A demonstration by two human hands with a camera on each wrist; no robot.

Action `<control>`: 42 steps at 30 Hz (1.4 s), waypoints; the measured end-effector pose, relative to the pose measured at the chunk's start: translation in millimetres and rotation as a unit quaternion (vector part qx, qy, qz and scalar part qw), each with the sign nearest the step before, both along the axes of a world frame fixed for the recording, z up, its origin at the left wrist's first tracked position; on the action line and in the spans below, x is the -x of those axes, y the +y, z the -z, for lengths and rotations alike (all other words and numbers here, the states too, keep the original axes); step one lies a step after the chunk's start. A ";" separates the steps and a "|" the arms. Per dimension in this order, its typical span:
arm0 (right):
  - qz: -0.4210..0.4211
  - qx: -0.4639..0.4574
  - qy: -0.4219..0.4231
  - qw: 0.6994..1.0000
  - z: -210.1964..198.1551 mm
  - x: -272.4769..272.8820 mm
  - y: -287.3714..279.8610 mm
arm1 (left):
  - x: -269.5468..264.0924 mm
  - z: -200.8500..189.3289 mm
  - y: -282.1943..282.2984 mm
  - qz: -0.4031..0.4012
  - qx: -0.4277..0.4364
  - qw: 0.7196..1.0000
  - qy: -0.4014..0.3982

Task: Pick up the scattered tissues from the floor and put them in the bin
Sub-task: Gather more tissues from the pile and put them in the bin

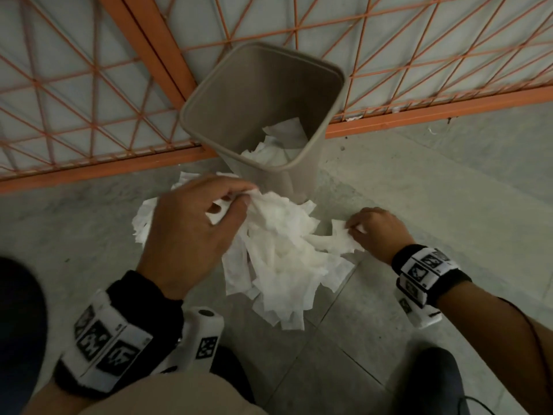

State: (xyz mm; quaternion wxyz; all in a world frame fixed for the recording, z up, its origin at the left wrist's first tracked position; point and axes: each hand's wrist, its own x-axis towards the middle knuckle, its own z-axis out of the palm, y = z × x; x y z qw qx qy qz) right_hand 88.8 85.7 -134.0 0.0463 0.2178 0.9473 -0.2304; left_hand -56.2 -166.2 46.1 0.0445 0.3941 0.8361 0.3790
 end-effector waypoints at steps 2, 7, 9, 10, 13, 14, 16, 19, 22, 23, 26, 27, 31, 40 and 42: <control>0.049 0.021 0.052 0.997 -23.0 -1.2 6.2 | 3.4 -22.8 2.1 -0.017 -0.027 0.999 0.015; 0.123 0.084 0.223 0.963 -107.6 5.2 12.6 | 27.6 -64.3 17.8 -0.056 -0.120 0.990 0.056; 0.132 0.133 0.286 0.940 -143.4 13.3 8.9 | 43.8 -75.2 29.0 -0.074 -0.142 0.983 0.086; 0.129 0.153 0.314 0.928 -160.2 18.6 5.9 | 51.8 -79.6 35.9 -0.082 -0.154 0.980 0.099; 0.098 0.183 0.372 0.905 -204.2 39.8 -3.9 | 72.5 -85.1 59.8 -0.096 -0.181 0.969 0.135; 0.086 0.180 0.381 0.903 -215.1 47.9 -6.3 | 76.8 -83.4 67.5 -0.100 -0.178 0.968 0.146; 0.060 0.167 0.386 0.905 -230.3 65.9 -9.7 | 82.8 -74.3 79.0 -0.096 -0.146 0.975 0.139; 0.025 0.125 0.379 0.916 -239.6 95.2 -14.6 | 87.1 -50.9 84.6 -0.031 0.039 0.991 0.120; -0.008 0.048 0.349 0.936 -232.5 120.5 -19.0 | 77.6 -37.2 67.4 0.009 0.085 0.990 0.112; -0.020 0.023 0.337 0.941 -226.6 127.1 -19.5 | 73.4 -34.6 56.9 -0.002 0.037 0.993 0.114; -0.058 -0.028 0.275 0.959 -207.4 137.6 -20.0 | 59.2 -19.7 18.9 -0.070 -0.093 0.988 0.101; -0.078 -0.042 0.240 0.967 -202.8 137.5 -20.7 | 53.8 -10.0 5.5 -0.089 -0.098 0.988 0.082; -0.100 -0.046 0.200 0.974 -198.9 119.8 -26.4 | 29.0 52.1 -34.4 -0.094 0.020 0.994 -0.060; 0.073 0.002 0.374 0.924 -135.2 34.7 -31.8 | -14.5 144.7 -16.0 -0.074 0.341 0.913 -0.210; 0.093 0.019 0.334 0.938 -101.9 16.2 -33.6 | -13.9 154.3 -12.2 -0.063 0.339 0.919 -0.191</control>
